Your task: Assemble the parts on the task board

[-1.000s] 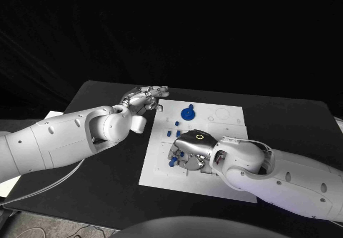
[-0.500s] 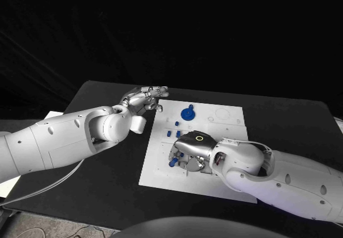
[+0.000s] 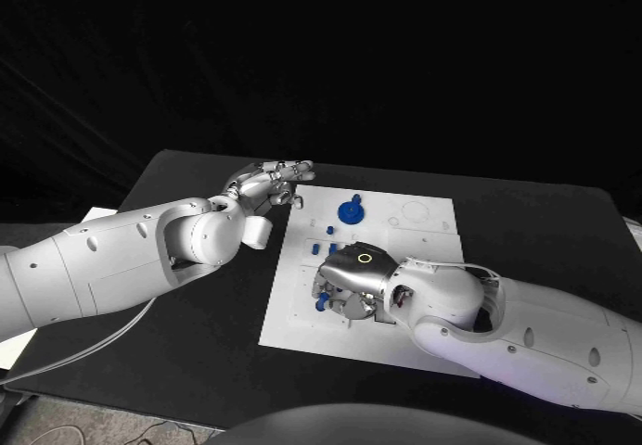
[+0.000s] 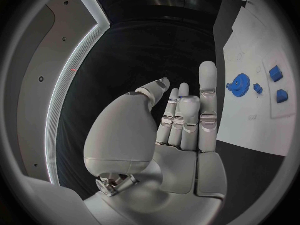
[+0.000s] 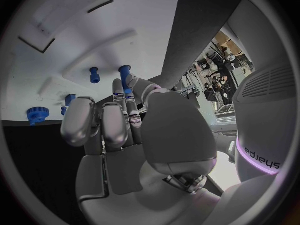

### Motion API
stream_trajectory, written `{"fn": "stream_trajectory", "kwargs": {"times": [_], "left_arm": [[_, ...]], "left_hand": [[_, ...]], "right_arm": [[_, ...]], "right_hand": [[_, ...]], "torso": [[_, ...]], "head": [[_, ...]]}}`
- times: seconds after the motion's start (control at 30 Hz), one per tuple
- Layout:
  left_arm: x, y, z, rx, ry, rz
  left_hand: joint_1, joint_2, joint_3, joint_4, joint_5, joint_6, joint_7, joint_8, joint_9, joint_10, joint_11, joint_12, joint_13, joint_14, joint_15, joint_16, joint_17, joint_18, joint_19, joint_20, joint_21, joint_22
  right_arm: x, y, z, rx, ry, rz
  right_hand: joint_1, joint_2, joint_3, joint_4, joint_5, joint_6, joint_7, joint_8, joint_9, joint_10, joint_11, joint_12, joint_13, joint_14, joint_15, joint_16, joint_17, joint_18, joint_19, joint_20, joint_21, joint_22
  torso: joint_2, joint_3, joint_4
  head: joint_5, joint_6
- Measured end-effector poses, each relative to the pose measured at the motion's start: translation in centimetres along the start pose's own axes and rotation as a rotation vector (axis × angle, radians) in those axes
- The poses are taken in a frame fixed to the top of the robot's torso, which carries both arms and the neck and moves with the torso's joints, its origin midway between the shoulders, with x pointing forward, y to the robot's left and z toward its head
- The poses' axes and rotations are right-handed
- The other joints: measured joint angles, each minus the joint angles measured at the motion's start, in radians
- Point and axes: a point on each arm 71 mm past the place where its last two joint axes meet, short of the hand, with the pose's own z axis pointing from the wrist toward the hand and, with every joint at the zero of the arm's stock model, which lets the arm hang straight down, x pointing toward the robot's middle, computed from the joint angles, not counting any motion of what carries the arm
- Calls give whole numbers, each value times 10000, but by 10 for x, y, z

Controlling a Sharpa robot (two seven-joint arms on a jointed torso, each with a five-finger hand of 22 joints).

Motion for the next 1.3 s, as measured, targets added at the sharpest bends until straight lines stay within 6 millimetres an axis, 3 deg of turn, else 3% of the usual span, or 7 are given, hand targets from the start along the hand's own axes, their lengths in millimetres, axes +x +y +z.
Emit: {"fn": "stream_trajectory", "kwargs": {"times": [0.13,0.27,0.67,0.87,1.0,1.17,1.3], "left_arm": [[0,0,0,-5,2,0],[0,0,0,-13,9,-3],[-1,0,-1,-109,-12,4],[-2,0,-1,-153,-40,13],[-4,0,-2,-170,-72,23],[-6,0,-3,-174,-106,33],[-6,-1,-4,-179,-94,29]], "left_hand": [[0,0,0,0,0,0,0,0,0,0,0,0,0,0,0,0,0,0,0,0,0,0],[0,0,0,0,0,0,0,0,0,0,0,0,-1,0,0,0,0,0,0,0,0,0],[0,0,0,0,0,0,0,39,0,-34,34,4,7,-35,34,0,-42,0,0,0,0,0],[0,0,0,0,0,0,0,38,0,-34,34,68,6,-34,34,0,-51,0,0,0,0,0],[0,0,0,0,0,0,0,38,0,-34,34,67,5,-35,34,0,-51,0,0,0,0,0],[0,0,0,0,0,0,0,38,0,-34,35,68,5,-34,34,0,-51,-1,0,0,0,1],[0,0,-23,-24,0,0,0,38,0,-62,16,68,4,-34,34,0,-63,-1,-21,22,0,0]], "right_arm": [[1,1,2,8,8,-61],[5,0,2,74,72,-47],[1,0,-5,72,-467,65],[-9,-10,-30,355,-1076,181],[-22,-31,-60,1006,-1465,424],[-38,-63,-101,2419,-1802,1328],[-38,-85,-131,3908,-1757,2229]], "right_hand": [[-345,-343,-206,207,77,-472,231,-187,-86,-729,160,-136,-37,35,185,-240,-370,0,-177,163,-313,-332],[-541,-539,-663,245,77,-1032,287,-172,-235,-2041,343,-159,-86,-109,359,-928,-1420,241,-809,338,-1490,-1795],[-564,-561,-1371,349,114,-1184,279,-172,-246,-2286,368,-24,-56,-109,359,-1124,-1719,241,-826,358,-1682,-2045],[-561,-564,-2166,593,113,-1291,244,-172,-246,-2297,354,165,-40,-109,359,-1257,-1915,241,-784,317,-1798,-2146],[-457,-561,-2414,763,114,-1288,243,-172,-229,-1763,260,509,17,-83,332,-1226,-1805,240,-645,298,-1743,-2030],[-507,-461,-2691,1039,113,-1033,132,-87,-174,424,6,1784,634,36,-11,116,272,96,102,47,-300,-231],[-679,-420,-2984,1244,192,-833,-182,222,-82,1747,-461,3361,2049,33,-291,657,1050,74,398,-249,239,412]], "torso": [[-1,-7,2],[-3,-6,5],[-3,12,-10],[-11,13,-37],[-36,0,-73],[-77,-25,-153],[-108,-43,-236]], "head": [[1,-5],[14,-6],[-32,54],[-134,104],[-267,165],[-440,234],[-627,284]]}}
